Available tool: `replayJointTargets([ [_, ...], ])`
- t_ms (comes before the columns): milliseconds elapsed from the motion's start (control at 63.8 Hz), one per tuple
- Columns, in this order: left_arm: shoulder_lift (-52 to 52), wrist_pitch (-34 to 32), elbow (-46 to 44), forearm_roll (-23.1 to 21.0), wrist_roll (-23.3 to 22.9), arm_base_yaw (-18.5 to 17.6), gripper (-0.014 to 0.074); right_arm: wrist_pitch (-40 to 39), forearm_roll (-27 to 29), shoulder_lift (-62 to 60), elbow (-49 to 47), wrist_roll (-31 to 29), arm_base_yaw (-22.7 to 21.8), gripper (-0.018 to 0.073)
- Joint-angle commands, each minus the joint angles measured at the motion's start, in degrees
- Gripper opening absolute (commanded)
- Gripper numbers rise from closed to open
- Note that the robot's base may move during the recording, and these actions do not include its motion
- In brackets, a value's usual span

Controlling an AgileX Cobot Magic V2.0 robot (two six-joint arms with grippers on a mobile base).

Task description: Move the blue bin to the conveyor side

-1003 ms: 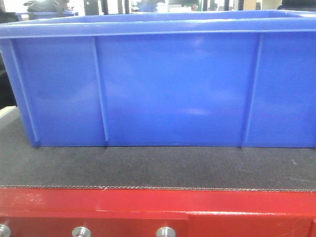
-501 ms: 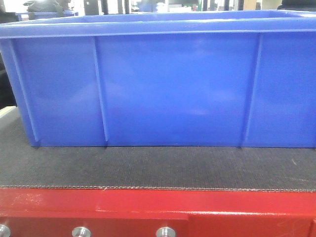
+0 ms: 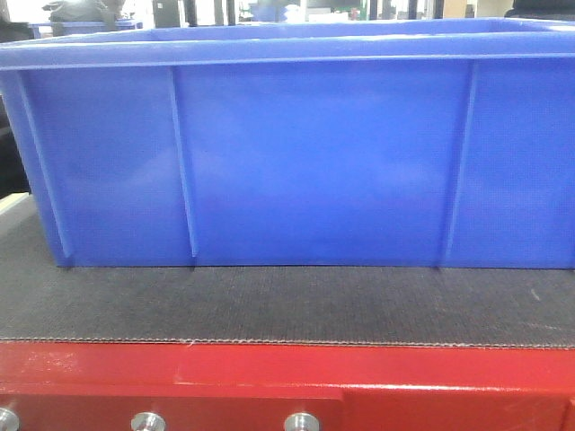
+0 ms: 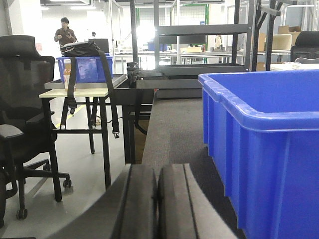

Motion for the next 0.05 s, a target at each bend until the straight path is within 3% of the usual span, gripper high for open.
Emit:
replayJointTargets([
  [0,-0.23,-0.91,-0.13,-0.36,-0.29,-0.32,0.0011,-0.92,-0.60,-0.22,0.01,-0.39,0.00,-0.0088],
  [31,-0.23,-0.91,-0.13,-0.36,-0.29,-0.32,0.0011,-0.92,-0.60,-0.22,0.01,-0.39,0.00,-0.0088],
])
